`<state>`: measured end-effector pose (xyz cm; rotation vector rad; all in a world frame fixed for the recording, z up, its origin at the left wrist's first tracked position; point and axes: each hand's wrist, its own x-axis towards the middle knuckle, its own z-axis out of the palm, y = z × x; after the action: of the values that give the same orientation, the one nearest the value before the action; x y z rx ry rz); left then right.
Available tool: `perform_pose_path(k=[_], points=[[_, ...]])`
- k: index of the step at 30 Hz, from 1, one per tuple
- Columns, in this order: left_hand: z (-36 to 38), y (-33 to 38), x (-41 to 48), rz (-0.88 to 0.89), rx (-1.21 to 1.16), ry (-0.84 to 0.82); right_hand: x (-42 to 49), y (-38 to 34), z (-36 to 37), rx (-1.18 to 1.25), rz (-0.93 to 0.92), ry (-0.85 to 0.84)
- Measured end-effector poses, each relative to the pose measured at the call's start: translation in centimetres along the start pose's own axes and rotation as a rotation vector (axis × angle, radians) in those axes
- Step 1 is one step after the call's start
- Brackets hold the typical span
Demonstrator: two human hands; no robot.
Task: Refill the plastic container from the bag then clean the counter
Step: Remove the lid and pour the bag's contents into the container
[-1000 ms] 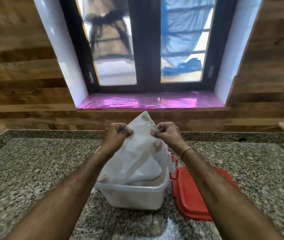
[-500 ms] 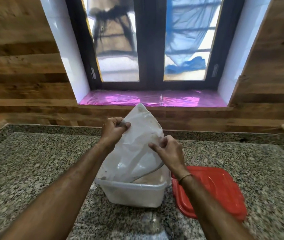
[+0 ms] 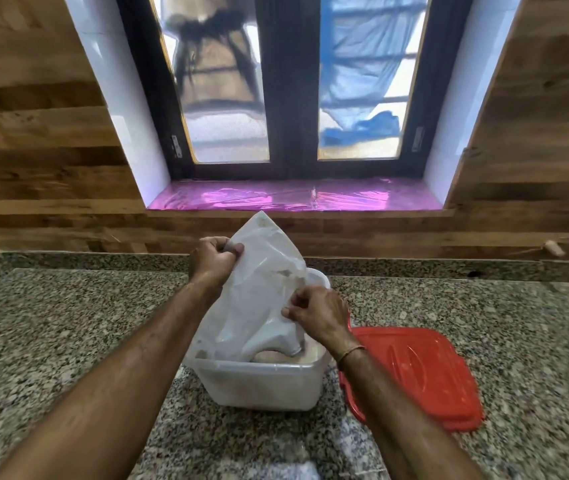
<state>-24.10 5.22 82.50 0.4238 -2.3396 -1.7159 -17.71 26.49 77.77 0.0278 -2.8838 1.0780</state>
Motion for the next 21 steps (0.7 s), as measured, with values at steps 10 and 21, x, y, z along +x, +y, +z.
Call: perform_pose_path(k=[10, 21], points=[[-1.1, 0.5, -0.2, 0.090, 0.021, 0.014, -0.6, 1.5, -0.5, -0.020, -0.055, -0.013], [-0.2, 3.3, -4.1, 0.354, 0.412, -0.166, 4.7, -2.8, -6.6, 0.494, -0.326, 0.152]])
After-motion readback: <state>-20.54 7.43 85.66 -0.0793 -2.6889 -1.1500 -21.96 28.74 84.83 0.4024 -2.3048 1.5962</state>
